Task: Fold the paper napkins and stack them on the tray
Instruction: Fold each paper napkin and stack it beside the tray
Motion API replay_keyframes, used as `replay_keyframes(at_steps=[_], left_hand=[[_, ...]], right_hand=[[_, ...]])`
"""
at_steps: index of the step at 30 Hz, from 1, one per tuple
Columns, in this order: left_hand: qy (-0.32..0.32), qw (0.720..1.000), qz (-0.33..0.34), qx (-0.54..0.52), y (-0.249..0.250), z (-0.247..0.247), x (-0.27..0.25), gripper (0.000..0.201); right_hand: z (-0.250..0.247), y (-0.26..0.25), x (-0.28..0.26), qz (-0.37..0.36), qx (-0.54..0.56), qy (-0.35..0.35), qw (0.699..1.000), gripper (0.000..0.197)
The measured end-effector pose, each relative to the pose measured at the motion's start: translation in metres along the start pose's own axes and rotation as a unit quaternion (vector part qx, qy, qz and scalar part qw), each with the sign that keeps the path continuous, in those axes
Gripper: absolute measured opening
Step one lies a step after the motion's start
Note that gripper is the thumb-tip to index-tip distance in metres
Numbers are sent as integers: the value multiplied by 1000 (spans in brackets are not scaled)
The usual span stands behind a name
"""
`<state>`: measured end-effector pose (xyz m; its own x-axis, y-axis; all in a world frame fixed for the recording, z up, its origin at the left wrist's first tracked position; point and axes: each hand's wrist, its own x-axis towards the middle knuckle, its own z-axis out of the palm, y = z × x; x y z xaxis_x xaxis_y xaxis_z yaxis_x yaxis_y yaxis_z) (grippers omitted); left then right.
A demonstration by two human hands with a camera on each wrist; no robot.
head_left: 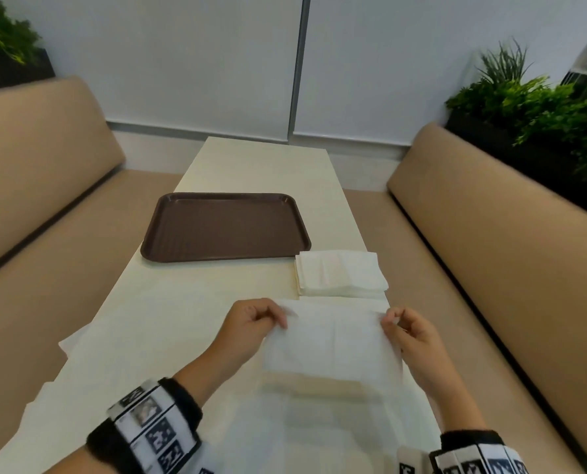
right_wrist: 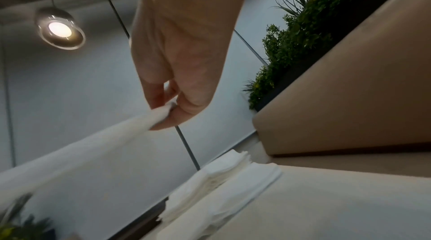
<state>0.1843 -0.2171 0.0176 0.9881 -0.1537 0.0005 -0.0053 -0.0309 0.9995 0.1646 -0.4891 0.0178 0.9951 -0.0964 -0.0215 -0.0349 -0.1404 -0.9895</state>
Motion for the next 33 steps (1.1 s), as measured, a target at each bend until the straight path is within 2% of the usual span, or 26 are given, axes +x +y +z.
replay_keyframes(at_steps=[2, 4, 6, 9, 12, 16, 19, 22, 24, 25, 26, 28, 30, 32, 33], left_hand=[[-5, 999, -37, 2, -10, 14, 28, 41], [-20, 997, -80, -9, -20, 26, 54, 27], [-33, 993, -115, -16, -32, 33, 76, 32], [-43, 989, -141, 29, -49, 42, 97, 49], [-57, 981, -133, 133, -63, 48, 107, 57], [-61, 965, -97, 234, -73, 58, 109, 63], [-71, 941, -81, 320, -78, 67, 110, 64], [-91, 896, -90, 424, -77, 75, 106, 55], [-96, 869, -100, 475, -69, 75, 100, 46], [-100, 864, -97, 483, -64, 72, 95, 45], [-109, 869, -93, 473, -58, 66, 89, 45], [-119, 903, -94, 402, -45, 42, 70, 45], [-108, 939, -91, 315, -31, 7, 41, 32], [-80, 961, -87, 251, -24, -35, 3, 20], [-56, 967, -88, 234, -21, -56, -19, 15]], right_hand=[[-10, 9, 24, 40, -42, 5, 998, 12], [-19, 17, 47, 83, -63, -7, 995, 21], [-24, 26, 68, 98, -90, -13, 991, 32], [-23, 40, 88, 85, -169, 27, 982, 28], [-20, 53, 98, 99, -253, 49, 961, 28], [-16, 66, 103, 114, -350, 37, 929, 33], [-13, 66, 103, 118, -396, 37, 910, 35], [-8, 64, 96, 109, -463, 21, 879, 36], [-6, 55, 88, 132, -540, 8, 831, 40], [-5, 46, 84, 148, -574, -10, 805, 44], [-5, 38, 82, 172, -585, -38, 792, 49], [-1, 21, 77, 185, -562, -85, 802, 62], [10, 5, 75, 142, -553, -75, 817, 69], [33, -11, 68, 82, -566, -69, 817, 62], [48, -21, 63, 48, -565, -87, 819, 56]])
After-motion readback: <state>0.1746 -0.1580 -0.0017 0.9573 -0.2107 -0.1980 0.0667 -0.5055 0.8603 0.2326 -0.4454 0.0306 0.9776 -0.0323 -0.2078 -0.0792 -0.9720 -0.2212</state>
